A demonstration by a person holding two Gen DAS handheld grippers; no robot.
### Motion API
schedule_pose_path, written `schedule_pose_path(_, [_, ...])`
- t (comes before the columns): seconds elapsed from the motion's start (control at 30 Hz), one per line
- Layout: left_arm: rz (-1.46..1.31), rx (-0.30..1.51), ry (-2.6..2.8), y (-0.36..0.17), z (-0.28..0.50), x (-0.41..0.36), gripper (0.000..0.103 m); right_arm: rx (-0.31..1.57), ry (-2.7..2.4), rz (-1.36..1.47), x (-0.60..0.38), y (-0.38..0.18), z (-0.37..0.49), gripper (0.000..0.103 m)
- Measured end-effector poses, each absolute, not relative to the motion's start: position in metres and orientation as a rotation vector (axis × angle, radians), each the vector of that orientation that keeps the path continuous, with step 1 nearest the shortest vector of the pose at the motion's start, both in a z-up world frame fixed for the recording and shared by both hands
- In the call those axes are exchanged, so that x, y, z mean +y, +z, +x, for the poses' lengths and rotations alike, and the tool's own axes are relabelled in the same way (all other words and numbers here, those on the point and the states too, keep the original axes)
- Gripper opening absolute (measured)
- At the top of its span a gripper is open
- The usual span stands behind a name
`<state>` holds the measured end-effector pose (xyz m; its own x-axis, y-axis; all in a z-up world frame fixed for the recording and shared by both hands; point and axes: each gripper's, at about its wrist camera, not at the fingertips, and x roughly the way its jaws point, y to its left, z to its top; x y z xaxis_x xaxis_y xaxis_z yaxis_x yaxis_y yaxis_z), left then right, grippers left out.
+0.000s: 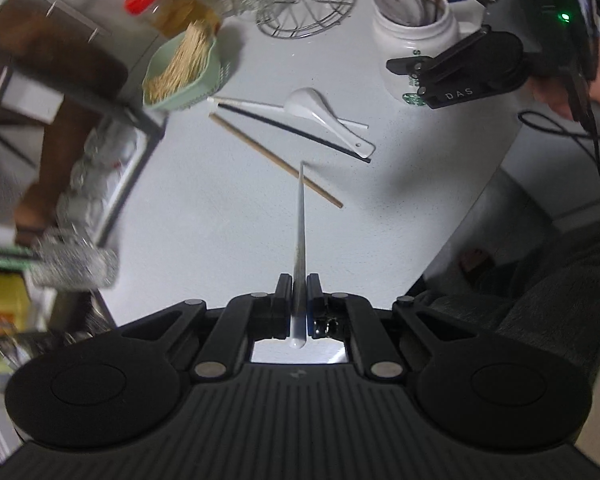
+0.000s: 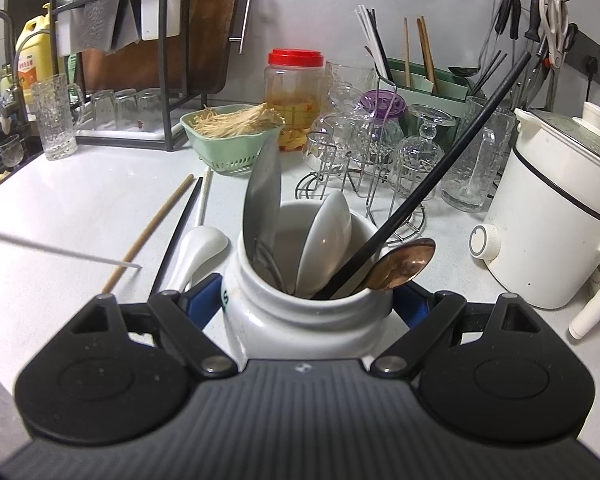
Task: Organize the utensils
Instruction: 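Lift the white chopstick with the left tool and carry it toward the mug, then lower the white chopstick into the white mug with the left tool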
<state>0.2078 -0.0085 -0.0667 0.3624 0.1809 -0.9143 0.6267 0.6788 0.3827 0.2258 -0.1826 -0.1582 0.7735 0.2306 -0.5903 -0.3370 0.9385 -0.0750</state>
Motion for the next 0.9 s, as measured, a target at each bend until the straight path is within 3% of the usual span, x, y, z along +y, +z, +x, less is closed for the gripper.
schedule_pose_path(0.5, [1.236,1.073,-0.483,-0.019,0.216,-0.051,0.008,0.609,0.310,-0.182,-0.184,-0.159,0.225,0.091])
schedule_pose_path(0.9, [1.343,0.959,-0.594,0.054,0.213,-0.084,0.008,0.611,0.299,-0.189,-0.181,-0.159,0.226,0.091])
